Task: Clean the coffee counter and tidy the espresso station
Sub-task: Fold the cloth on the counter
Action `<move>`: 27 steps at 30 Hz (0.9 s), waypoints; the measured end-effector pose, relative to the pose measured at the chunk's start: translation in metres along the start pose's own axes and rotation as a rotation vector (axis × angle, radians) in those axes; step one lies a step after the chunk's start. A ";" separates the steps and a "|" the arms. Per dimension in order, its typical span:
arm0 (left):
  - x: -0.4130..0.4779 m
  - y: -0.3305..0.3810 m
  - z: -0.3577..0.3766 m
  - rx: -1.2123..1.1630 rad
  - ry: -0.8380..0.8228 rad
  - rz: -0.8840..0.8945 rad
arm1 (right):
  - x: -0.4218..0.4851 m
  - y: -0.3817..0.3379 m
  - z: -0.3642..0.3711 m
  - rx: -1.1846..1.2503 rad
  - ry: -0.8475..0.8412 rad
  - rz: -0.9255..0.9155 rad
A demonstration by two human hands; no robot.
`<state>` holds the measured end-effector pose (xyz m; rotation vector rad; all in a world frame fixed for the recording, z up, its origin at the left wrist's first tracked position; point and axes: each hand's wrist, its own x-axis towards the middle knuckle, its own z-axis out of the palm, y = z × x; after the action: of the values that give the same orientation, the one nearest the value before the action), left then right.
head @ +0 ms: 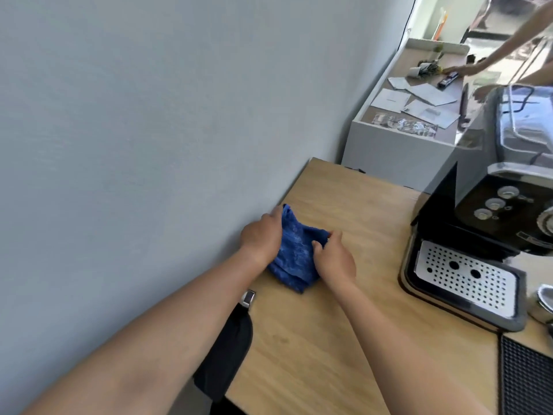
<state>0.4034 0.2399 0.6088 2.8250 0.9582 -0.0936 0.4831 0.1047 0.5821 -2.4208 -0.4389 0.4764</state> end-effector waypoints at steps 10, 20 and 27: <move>0.040 -0.006 0.007 -0.008 -0.015 0.024 | 0.035 0.000 -0.001 -0.231 0.040 -0.275; 0.060 0.000 -0.002 0.192 -0.006 0.084 | 0.042 0.001 0.002 -0.184 0.094 -0.282; 0.069 0.011 -0.018 0.281 0.017 0.109 | 0.048 -0.002 0.005 -0.216 0.122 -0.270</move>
<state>0.4650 0.2759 0.6206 3.1323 0.8519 -0.2059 0.5223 0.1291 0.5684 -2.5256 -0.7846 0.1695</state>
